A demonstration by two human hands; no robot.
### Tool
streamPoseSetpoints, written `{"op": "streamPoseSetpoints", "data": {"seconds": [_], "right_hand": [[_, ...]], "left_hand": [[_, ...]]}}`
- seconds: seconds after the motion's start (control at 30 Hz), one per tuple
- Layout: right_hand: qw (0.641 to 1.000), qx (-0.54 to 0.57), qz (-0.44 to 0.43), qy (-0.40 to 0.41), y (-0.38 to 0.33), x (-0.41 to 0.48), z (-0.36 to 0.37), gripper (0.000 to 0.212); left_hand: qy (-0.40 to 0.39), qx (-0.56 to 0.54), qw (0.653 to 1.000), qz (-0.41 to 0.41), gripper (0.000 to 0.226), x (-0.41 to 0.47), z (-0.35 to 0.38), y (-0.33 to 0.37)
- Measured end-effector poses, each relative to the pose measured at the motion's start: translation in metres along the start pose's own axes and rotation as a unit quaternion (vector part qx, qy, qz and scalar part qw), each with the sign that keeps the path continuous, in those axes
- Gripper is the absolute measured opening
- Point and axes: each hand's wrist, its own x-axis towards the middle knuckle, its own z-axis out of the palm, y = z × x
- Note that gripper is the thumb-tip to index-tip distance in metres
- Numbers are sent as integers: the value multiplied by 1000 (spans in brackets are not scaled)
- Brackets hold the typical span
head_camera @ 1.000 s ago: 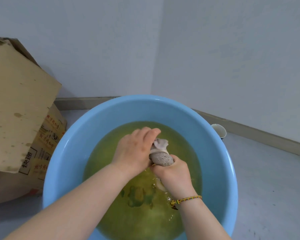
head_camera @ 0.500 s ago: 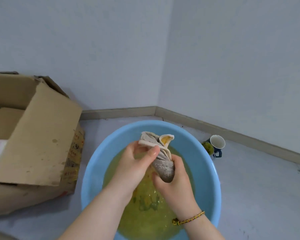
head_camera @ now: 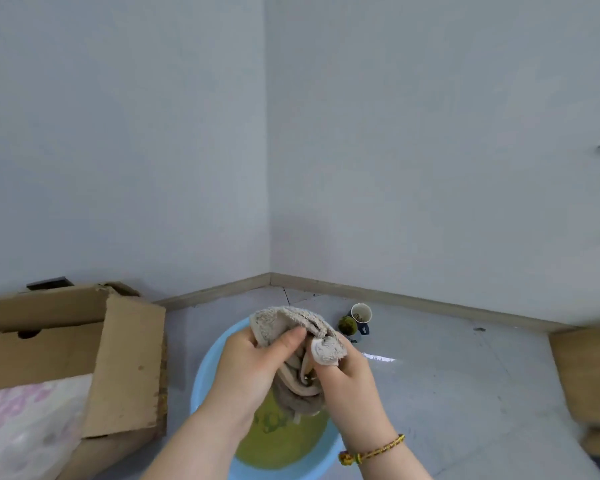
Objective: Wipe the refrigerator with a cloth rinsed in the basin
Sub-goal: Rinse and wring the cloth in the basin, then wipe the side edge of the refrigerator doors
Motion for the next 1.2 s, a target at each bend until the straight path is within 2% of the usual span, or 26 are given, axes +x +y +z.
{"op": "streamPoseSetpoints", "data": {"seconds": [0.07,0.13,0.2,0.27,0.37,0.43,0.53,0.6,0.63,0.67,0.73,0.83,0.87,1.0,1.07,1.1,1.13,1.2], "right_hand": [[999,17,-3,38,-31,-17,-18,18],[992,81,16,99,-54,-34,-40,11],[967,183,57,167,-69,-53,-65,14],[947,229,59,217,-81,-79,-91,13],[934,201,27,294,-93,-121,-126,20],[917,189,9,351,-101,-155,-151,26],[898,176,-13,404,-102,-202,-184,24],[881,170,-18,441,-99,-235,-205,11],[874,164,-21,458,-99,-248,-212,10],[859,163,-24,484,-96,-263,-223,23],[839,156,-36,520,-93,-288,-238,34],[816,126,-53,561,-87,-325,-261,28],[815,114,-57,565,-85,-335,-268,25],[805,126,-82,574,-80,-375,-298,25],[797,151,-111,574,-77,-391,-313,18],[797,164,-126,568,-75,-402,-320,22],[802,177,-139,554,-74,-409,-325,34],[809,199,-161,530,-73,-425,-335,56]], "left_hand": [[-58,11,998,5,19,-16,11,33],[-126,-4,992,-2,19,-29,20,56],[-206,-18,978,-29,15,-39,32,75],[-280,-3,959,-47,19,-49,54,86],[-338,64,938,-38,29,-71,100,90],[-375,91,922,-31,16,-93,134,86],[-395,145,907,-6,13,-125,175,76],[-399,208,891,53,22,-148,203,69],[-389,267,875,109,30,-157,215,65],[-379,333,847,169,38,-172,231,62],[-352,428,786,273,49,-200,256,63],[-368,515,699,333,56,-248,295,60],[-372,519,692,337,56,-261,306,58],[-392,458,700,382,55,-316,345,43],[-433,385,721,381,48,-338,362,33],[-467,342,738,347,43,-349,373,26],[-498,299,759,295,37,-355,381,19],[-561,227,776,177,34,-373,397,6]]}}
